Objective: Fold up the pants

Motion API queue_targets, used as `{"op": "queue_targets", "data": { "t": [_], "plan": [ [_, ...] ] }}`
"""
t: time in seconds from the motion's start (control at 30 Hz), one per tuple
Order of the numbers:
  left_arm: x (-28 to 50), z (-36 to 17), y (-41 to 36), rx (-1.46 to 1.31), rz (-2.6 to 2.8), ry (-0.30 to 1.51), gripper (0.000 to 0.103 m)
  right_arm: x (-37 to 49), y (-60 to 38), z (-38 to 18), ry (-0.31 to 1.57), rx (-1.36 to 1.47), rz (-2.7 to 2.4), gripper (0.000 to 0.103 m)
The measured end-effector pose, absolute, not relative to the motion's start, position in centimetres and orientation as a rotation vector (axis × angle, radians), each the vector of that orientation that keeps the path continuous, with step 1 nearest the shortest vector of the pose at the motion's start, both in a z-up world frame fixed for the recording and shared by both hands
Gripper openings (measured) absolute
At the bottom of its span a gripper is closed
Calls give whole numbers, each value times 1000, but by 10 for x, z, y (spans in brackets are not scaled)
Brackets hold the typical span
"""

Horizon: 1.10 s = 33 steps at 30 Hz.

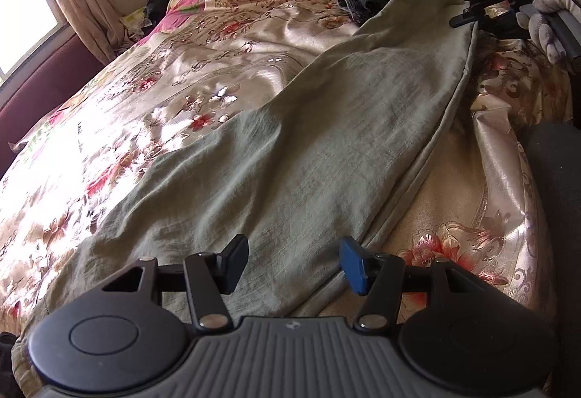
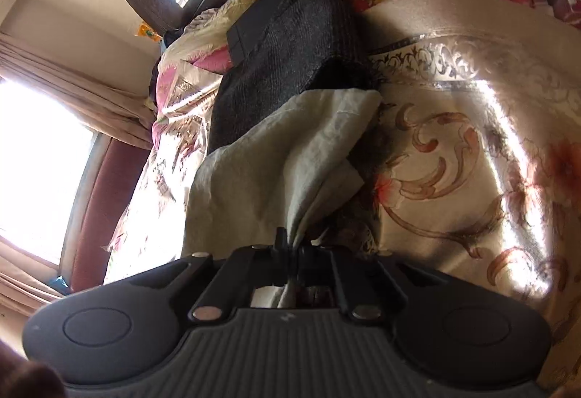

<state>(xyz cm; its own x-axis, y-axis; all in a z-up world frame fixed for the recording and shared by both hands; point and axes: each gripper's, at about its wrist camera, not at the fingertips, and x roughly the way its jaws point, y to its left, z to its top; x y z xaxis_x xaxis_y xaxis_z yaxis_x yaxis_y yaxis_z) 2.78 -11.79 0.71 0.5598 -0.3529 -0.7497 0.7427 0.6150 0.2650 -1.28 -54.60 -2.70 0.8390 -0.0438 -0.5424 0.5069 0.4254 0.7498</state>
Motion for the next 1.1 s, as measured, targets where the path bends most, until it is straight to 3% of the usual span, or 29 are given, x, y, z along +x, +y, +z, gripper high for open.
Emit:
{"op": "queue_targets", "data": {
  "t": [0.17,0.3,0.4,0.47,0.53,0.67,0.9,1.03,1.1],
  "plan": [
    [28,-4,-124,590,-728,779,68,-17,-550,-21,472,1068,-402,13],
    [19,-4,-121,577,-771,790,69,-28,-549,-11,541,939,-539,9],
    [19,2,-117,562,-768,785,69,-42,-536,8,561,817,-581,18],
    [21,12,-114,527,-772,756,69,-52,-530,19,535,756,-615,34],
    [24,19,-114,505,-771,726,69,-55,-526,29,532,706,-684,43],
    [32,21,-119,490,-751,693,71,-49,-500,58,438,534,-611,43],
    [44,0,-114,498,-691,761,72,68,-408,43,661,576,72,44],
    [44,-1,-95,480,-665,771,80,124,-356,12,868,371,109,39],
    [45,-2,-86,447,-663,777,82,128,-355,-3,969,284,60,26]
  ]
}}
